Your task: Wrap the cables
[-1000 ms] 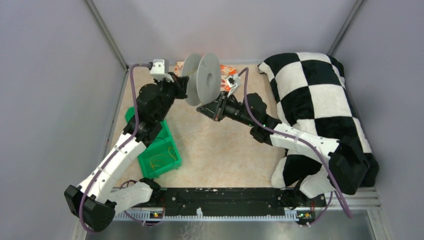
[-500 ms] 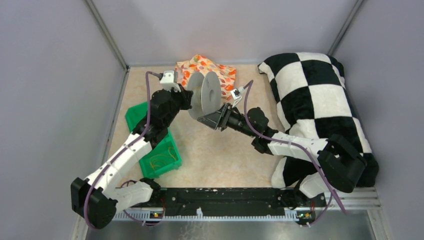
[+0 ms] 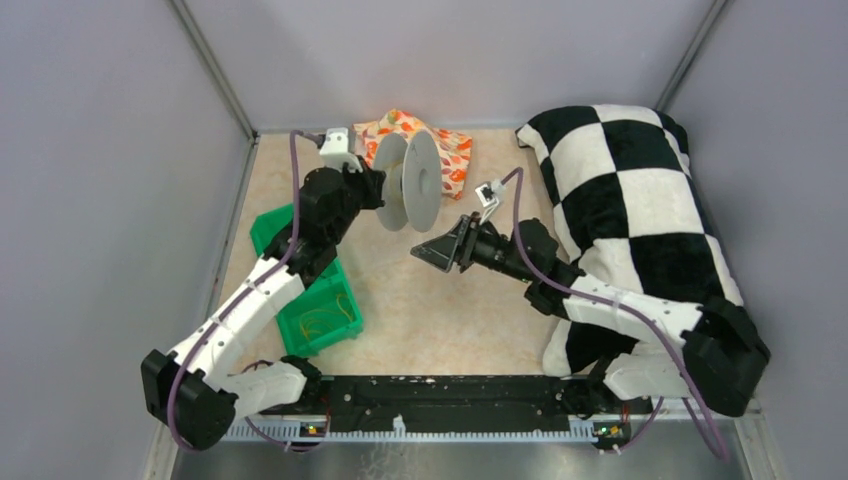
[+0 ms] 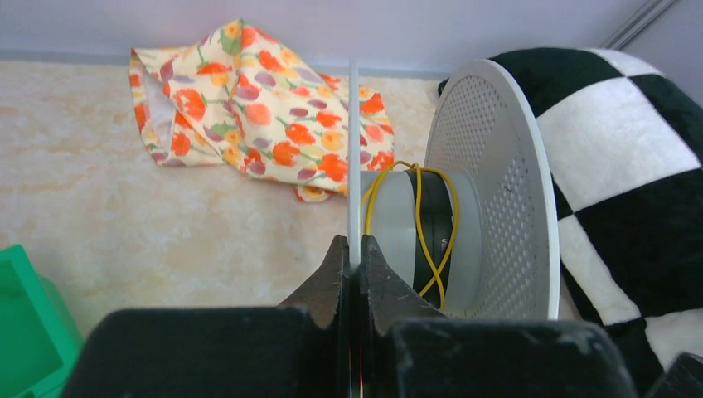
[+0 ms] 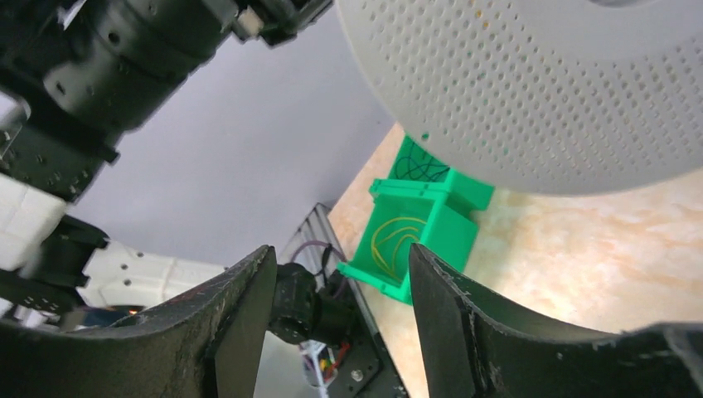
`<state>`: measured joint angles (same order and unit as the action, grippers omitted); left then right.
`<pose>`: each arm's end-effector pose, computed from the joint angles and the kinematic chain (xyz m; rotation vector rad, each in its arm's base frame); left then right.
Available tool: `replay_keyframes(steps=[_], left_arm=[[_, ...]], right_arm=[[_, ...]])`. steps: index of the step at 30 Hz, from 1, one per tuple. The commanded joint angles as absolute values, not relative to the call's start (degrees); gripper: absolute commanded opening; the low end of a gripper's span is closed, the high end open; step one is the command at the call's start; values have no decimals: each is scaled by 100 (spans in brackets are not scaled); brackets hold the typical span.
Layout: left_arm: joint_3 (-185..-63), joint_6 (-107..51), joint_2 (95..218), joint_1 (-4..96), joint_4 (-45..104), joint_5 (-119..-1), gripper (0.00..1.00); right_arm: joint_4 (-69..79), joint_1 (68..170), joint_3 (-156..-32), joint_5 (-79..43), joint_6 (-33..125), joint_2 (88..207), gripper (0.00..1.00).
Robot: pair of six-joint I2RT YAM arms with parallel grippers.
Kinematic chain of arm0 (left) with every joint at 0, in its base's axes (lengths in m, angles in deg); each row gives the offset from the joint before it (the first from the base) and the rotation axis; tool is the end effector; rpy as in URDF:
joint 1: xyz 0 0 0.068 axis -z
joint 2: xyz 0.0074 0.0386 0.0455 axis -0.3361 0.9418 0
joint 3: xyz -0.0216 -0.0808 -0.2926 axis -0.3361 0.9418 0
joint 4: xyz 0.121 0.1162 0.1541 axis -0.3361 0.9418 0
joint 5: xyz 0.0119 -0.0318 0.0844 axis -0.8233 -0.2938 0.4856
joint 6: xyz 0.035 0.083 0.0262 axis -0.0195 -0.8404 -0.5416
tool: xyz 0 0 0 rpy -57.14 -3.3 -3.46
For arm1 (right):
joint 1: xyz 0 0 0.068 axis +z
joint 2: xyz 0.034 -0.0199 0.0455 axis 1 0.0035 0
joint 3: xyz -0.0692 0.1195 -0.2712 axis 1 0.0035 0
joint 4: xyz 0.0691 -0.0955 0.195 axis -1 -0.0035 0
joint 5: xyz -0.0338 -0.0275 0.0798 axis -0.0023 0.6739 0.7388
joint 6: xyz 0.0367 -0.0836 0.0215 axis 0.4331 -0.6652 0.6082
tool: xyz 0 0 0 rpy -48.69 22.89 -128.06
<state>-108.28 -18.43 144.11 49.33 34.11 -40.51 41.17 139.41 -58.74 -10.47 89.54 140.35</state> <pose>0.2307 -0.1128 0.3893 -0.0102 1.7486 -0.4801 0.1788 0.2440 0.3377 -0.2284 1.7539 1.5369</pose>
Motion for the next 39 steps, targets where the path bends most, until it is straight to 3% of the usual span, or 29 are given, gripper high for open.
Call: replay_keyframes(steps=[1,4,7,10,14,17,21,26,39], left_arm=[[-11751,-2010,14487,4952,3092,-3915,0],[-12140,-2083,14656,4948,3442,-3923,0],[-12570,-2029,14762,4943,3838,-3984,0],[-12987,-1775,14777,4939,4177,-4120,0],[-13793,-1415,14895,4928,4819,-4219,0],[-14264,-1208,15014,4910,5145,-4468,0],[-14608,-921,15108,4888,5259,-4927,0],[-14831,-815,15169,4856,5309,-5138,0],[-14865,-731,15175,4772,5279,-5436,0]], right_arm=[[2896,13936,-6121,-1172,7912,13056,60],[2099,13912,-6300,-1635,7188,12535,66],[1403,13728,-6341,-2563,6807,12186,78],[1610,12989,-5932,-2474,7116,12043,81],[3311,12027,-4919,-1585,8238,12254,81],[4925,11924,-4458,-1395,8950,12924,80],[7308,11924,-4505,-839,10256,14394,77],[10368,11928,-5135,-509,12079,16342,66],[10422,12059,-6227,-469,12327,16960,65]])
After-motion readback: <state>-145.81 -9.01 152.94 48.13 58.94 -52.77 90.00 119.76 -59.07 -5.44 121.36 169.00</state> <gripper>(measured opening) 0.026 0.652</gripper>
